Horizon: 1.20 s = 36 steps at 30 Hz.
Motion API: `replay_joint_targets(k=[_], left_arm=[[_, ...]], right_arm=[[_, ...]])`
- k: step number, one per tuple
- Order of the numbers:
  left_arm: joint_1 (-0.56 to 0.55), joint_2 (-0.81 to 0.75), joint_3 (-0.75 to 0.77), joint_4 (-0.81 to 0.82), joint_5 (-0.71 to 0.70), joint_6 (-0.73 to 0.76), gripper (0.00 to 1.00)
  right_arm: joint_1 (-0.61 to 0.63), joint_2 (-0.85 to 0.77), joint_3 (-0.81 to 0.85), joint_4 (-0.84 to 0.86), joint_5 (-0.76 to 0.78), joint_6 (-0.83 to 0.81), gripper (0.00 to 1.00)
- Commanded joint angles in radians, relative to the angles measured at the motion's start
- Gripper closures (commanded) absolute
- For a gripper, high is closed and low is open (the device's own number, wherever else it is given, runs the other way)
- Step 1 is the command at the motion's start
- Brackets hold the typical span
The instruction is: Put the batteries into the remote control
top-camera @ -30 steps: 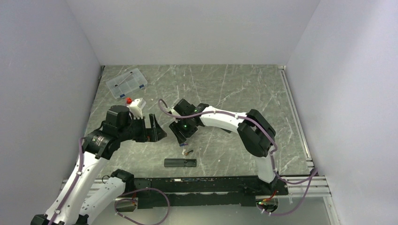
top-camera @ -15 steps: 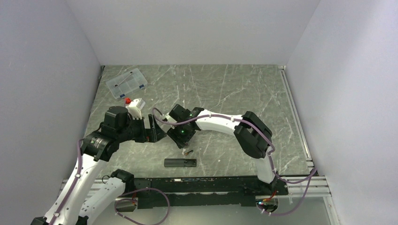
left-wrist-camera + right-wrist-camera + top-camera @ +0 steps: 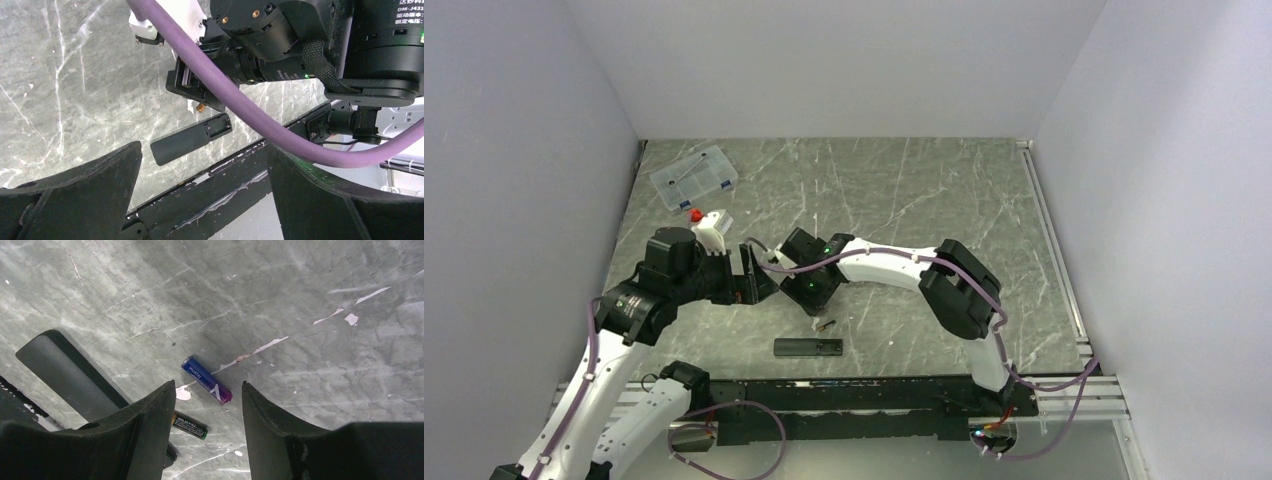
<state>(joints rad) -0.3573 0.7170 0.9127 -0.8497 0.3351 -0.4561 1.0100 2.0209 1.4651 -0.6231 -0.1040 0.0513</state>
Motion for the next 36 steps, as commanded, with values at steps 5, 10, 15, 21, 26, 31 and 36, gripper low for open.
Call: replay_joint_targets(k=[5, 10, 15, 21, 26, 31, 36], left_arm=[[0.003, 0.001, -0.001, 0.036, 0.013, 0.023, 0.01], [0.003, 0.004, 0.0, 0.036, 0.012, 0.022, 0.01], [0.003, 0.005, 0.0, 0.036, 0.01, 0.022, 0.0], [0.003, 0.001, 0.0, 0.036, 0.008, 0.022, 0.01], [0.003, 0.001, 0.0, 0.037, 0.008, 0.022, 0.01], [0.003, 0.0, 0.0, 0.036, 0.009, 0.022, 0.01], [0.003, -0.001, 0.0, 0.035, 0.01, 0.022, 0.01]], right_arm=[[0.012, 0.019, 0.014, -0.001, 0.02, -0.016, 0.47], [0.016, 0.018, 0.009, -0.007, 0.038, -0.006, 0.52], [0.019, 0.02, 0.003, -0.006, 0.061, 0.018, 0.58], [0.024, 0.026, 0.003, -0.009, 0.078, 0.038, 0.68], [0.024, 0.028, -0.006, -0.018, 0.092, 0.06, 0.85], [0.023, 0.02, -0.023, -0.028, 0.137, 0.119, 0.95], [0.005, -0.008, -0.048, -0.032, 0.188, 0.222, 1.0]])
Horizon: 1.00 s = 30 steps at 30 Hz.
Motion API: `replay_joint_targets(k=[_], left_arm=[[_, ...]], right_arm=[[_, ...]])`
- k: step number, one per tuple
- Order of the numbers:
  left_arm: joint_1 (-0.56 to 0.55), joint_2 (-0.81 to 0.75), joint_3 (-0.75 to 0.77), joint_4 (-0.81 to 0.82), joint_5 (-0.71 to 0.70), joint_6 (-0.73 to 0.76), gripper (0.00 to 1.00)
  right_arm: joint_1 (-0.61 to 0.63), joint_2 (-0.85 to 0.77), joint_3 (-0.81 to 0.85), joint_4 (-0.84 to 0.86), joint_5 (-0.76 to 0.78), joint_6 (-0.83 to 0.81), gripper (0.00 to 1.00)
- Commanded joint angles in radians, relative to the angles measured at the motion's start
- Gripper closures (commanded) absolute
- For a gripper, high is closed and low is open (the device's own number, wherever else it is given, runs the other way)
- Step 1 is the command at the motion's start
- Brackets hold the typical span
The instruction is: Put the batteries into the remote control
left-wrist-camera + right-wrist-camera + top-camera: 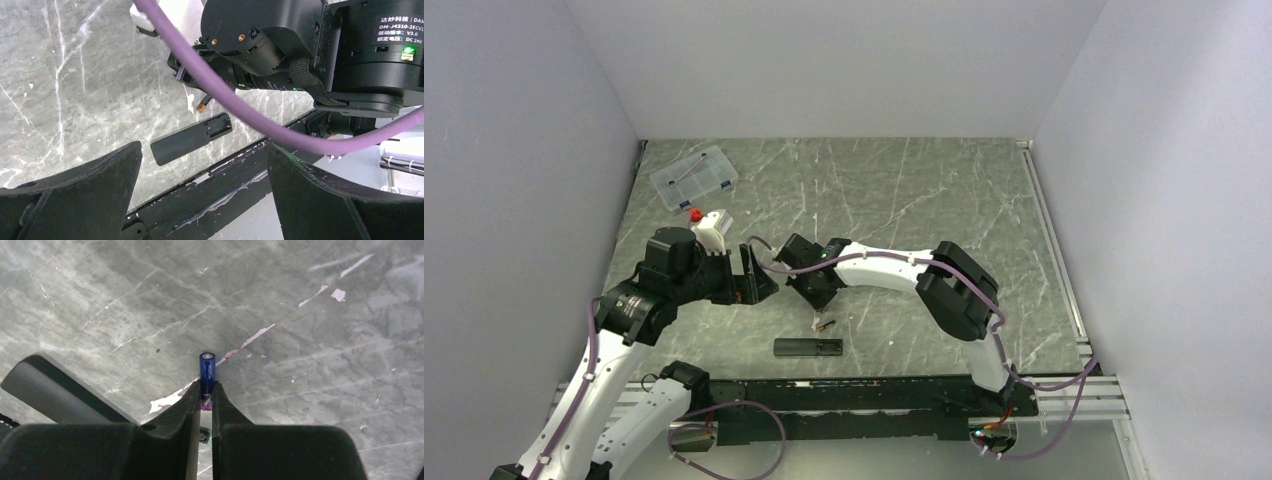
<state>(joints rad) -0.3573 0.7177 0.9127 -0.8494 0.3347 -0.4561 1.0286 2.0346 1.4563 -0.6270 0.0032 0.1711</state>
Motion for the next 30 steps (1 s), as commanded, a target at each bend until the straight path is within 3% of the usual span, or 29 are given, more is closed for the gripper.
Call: replay_joint_targets(k=[1, 18, 30], left_arm=[[0.003, -0.001, -0.001, 0.036, 0.01, 0.022, 0.01], [0.003, -0.006, -0.004, 0.039, 0.011, 0.019, 0.01], [0.004, 0.002, -0.005, 0.042, 0.024, 0.022, 0.01]], right_arm=[[-0.021, -0.032, -0.049, -0.024, 0.082, 0.128, 1.0], [-0.203, -0.378, -0.429, 0.193, 0.02, 0.512, 1.0], [-0.229, -0.541, -0.673, 0.378, -0.039, 0.819, 1.0]])
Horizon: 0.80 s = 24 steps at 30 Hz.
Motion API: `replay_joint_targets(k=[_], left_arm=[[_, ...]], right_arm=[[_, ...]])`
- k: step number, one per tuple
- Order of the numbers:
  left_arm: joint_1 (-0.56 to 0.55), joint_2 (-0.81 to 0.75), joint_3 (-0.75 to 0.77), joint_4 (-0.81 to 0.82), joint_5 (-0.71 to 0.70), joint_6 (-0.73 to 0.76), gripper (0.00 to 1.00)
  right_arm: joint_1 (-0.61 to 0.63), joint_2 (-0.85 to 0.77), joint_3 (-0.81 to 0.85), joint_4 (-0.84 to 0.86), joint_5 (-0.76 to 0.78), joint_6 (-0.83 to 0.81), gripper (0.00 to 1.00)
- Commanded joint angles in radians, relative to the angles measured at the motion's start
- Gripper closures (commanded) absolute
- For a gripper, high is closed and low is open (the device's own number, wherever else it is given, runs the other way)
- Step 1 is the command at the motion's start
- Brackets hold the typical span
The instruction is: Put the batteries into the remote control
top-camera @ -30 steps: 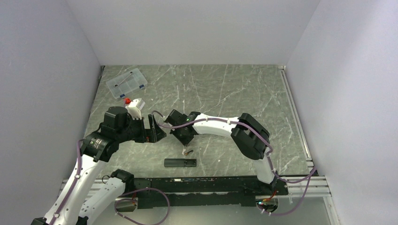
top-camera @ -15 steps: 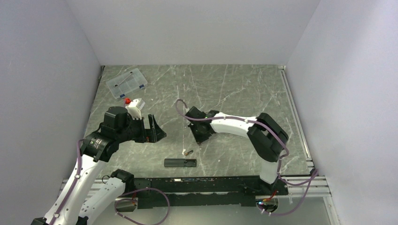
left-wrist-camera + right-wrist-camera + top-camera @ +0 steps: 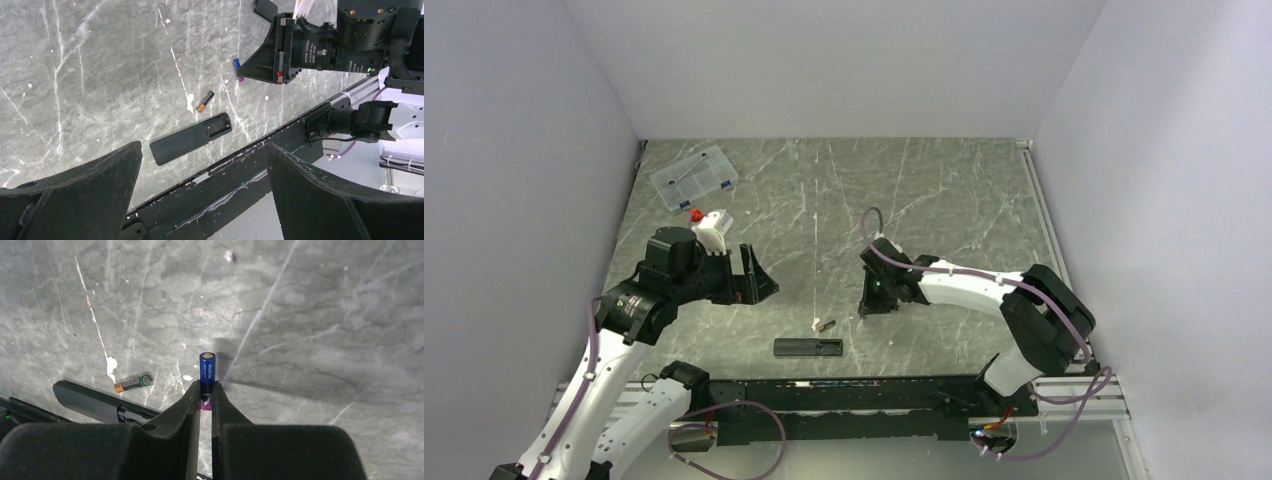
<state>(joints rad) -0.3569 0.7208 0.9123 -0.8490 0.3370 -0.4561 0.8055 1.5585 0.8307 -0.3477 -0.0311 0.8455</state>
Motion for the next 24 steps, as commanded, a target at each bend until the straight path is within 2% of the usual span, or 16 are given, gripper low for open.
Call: replay_joint_targets(k=[1, 9, 24], left_arm=[[0.004, -0.001, -0.004, 0.042, 0.023, 0.022, 0.01], [0.004, 0.002, -0.006, 0.042, 0.028, 0.02, 0.01], [0.004, 0.006, -0.007, 0.044, 0.036, 0.022, 0.01]], right_arm=[[-0.006, -0.076, -0.062, 0.108, 0.001, 0.171, 1.0], [-0.007, -0.141, -0.14, 0.132, 0.029, 0.309, 1.0], [-0.007, -0.201, -0.23, 0.143, 0.133, 0.42, 0.98]])
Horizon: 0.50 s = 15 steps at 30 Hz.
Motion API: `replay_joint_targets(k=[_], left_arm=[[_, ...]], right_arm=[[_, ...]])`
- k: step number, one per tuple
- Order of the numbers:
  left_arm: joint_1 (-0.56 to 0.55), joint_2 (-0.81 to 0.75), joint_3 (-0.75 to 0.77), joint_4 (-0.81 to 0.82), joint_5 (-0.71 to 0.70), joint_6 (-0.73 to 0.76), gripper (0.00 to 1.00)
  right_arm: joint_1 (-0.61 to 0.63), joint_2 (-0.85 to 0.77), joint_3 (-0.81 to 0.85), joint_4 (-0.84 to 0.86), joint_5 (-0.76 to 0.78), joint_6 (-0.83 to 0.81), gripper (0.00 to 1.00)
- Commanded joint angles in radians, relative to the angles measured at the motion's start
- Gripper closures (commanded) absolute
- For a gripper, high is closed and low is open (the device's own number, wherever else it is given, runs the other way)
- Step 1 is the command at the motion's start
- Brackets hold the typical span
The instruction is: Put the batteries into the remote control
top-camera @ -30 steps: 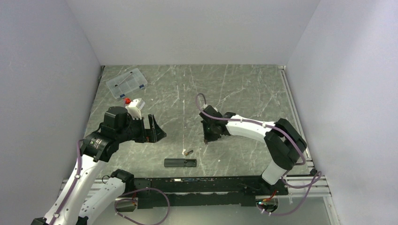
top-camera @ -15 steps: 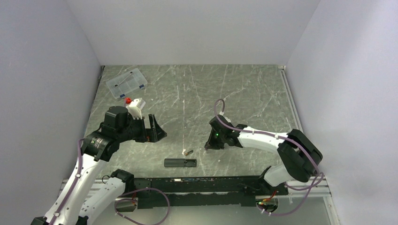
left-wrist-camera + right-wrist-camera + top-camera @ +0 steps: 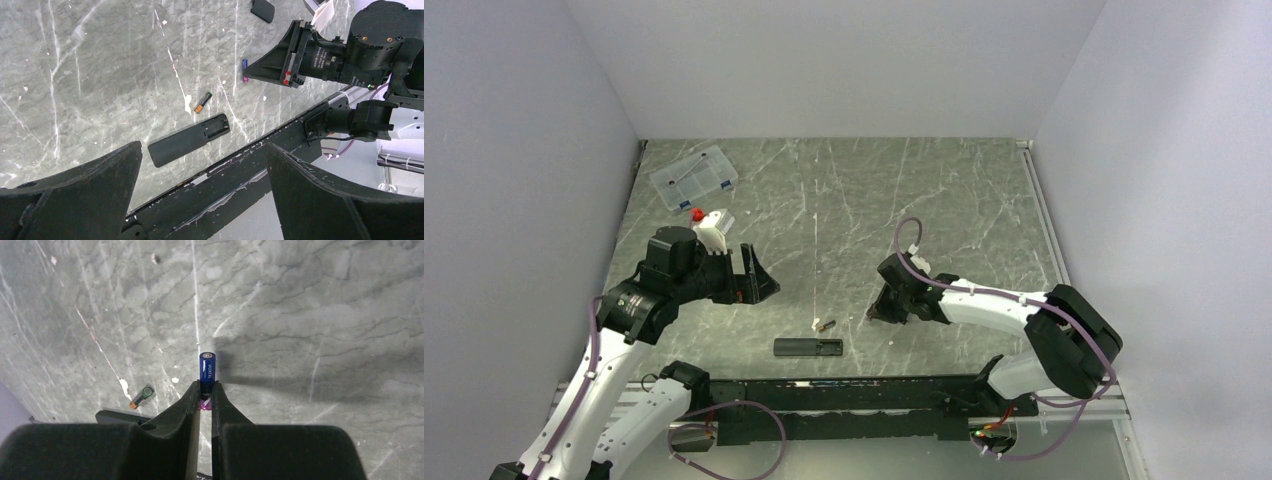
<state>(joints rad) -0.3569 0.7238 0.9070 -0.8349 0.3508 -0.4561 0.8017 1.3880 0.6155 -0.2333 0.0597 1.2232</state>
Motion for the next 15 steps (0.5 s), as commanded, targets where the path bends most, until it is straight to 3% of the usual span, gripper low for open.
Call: replay_joint_targets(k=[1, 8, 15], left_arm=[[0.004, 0.003, -0.002, 0.031, 0.023, 0.022, 0.01], [0.004, 0.0, -0.003, 0.031, 0.022, 0.02, 0.01], [0.004, -0.001, -0.003, 0.031, 0.023, 0.02, 0.01]], right_arm=[[-0.003, -0.031, -0.02, 0.035, 0.04, 0.044, 0.97], [-0.003, -0.033, -0.041, 0.054, 0.032, 0.058, 0.8], [-0.004, -0.044, -0.041, 0.053, 0.034, 0.05, 0.69]])
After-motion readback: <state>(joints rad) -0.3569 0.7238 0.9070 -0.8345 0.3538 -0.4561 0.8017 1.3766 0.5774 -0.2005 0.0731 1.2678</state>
